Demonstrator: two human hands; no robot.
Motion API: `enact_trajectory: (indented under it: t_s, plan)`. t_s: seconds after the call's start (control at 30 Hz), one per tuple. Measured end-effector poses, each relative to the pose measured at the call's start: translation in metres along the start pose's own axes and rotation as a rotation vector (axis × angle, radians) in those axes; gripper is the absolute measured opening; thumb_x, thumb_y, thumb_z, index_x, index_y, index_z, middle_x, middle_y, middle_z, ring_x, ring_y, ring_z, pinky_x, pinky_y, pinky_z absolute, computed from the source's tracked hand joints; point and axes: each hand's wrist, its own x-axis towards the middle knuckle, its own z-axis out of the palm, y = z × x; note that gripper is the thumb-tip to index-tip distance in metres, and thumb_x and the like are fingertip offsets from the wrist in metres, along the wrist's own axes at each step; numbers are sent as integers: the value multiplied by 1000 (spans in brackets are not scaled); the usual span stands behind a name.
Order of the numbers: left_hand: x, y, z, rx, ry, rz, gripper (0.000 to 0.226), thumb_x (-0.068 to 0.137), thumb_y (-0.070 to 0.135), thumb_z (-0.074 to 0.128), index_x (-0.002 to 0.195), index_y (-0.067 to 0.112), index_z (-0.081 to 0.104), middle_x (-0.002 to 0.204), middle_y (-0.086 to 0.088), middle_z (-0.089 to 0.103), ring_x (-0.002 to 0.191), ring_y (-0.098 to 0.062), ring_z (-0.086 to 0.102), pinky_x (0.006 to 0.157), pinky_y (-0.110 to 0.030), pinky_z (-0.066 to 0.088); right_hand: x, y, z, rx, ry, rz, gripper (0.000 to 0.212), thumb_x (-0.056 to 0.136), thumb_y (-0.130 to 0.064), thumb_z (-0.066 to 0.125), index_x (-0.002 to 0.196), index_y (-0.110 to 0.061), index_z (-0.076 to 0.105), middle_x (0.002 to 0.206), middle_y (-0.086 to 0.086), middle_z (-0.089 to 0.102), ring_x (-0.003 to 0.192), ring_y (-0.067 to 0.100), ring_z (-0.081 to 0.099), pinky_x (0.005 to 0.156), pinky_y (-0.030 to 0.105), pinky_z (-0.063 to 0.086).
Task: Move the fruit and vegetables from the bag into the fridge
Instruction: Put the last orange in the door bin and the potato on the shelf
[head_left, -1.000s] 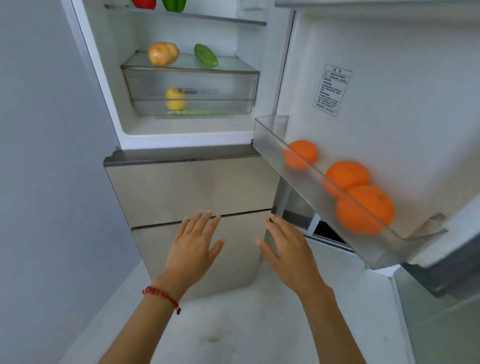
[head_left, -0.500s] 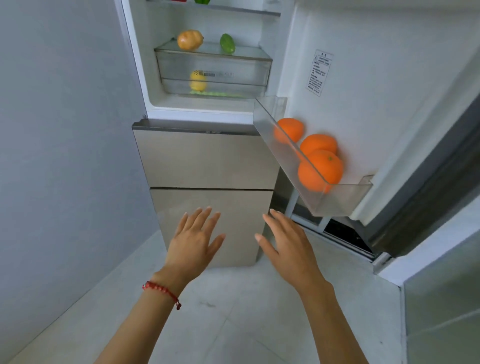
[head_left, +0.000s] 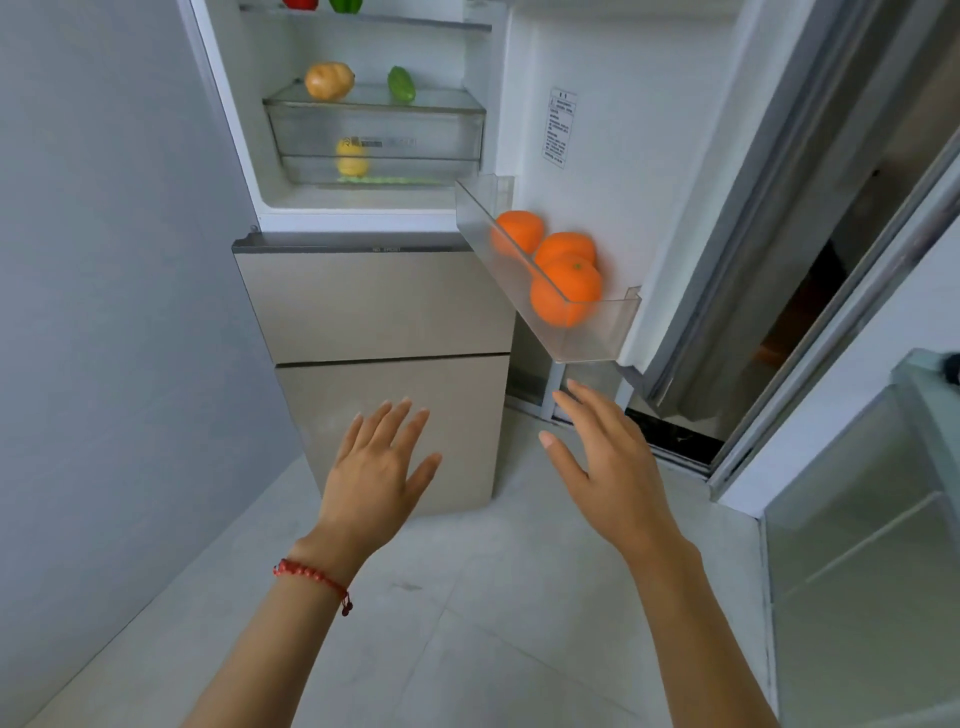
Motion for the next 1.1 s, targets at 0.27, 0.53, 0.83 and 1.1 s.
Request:
enact_trajectory:
  t_s: [0.27, 0.53, 0.83, 1.1]
  plan:
    - [3, 46, 1, 30, 41, -14, 78, 84, 63, 10, 136, 14, 41, 142, -11, 43, 134, -29, 34, 111, -41, 16, 0, 59, -45, 11, 410, -77, 45, 90, -31, 48, 127, -5, 50, 136, 15, 48, 128, 24, 41, 102, 41, 42]
    - [19, 85, 4, 37, 89, -97, 71, 86, 57, 19, 132, 10, 46, 137, -14, 47, 130, -32, 40, 110, -43, 22, 34, 113, -70, 86, 473, 35, 64, 90, -35, 50, 141, -6, 26, 152, 16, 18, 137, 25, 27, 103, 29, 32]
    - [20, 89, 3, 45, 117, -165, 76, 89, 61, 10, 129, 9, 49, 133, -16, 51, 125, -33, 45, 106, -47, 29, 60, 121, -54, 291, 588, -2, 62, 91, -11, 53, 141, 2, 18, 141, 26, 34, 130, 28, 36, 103, 12, 29]
    - [9, 76, 0, 41, 124, -202, 76, 88, 61, 11, 131, 10, 47, 135, -15, 50, 127, -33, 43, 107, -43, 24, 57, 100, -37, 247, 672, -39, 53, 91, -10, 52, 138, -1, 28, 135, 24, 45, 127, 23, 39, 102, 13, 31]
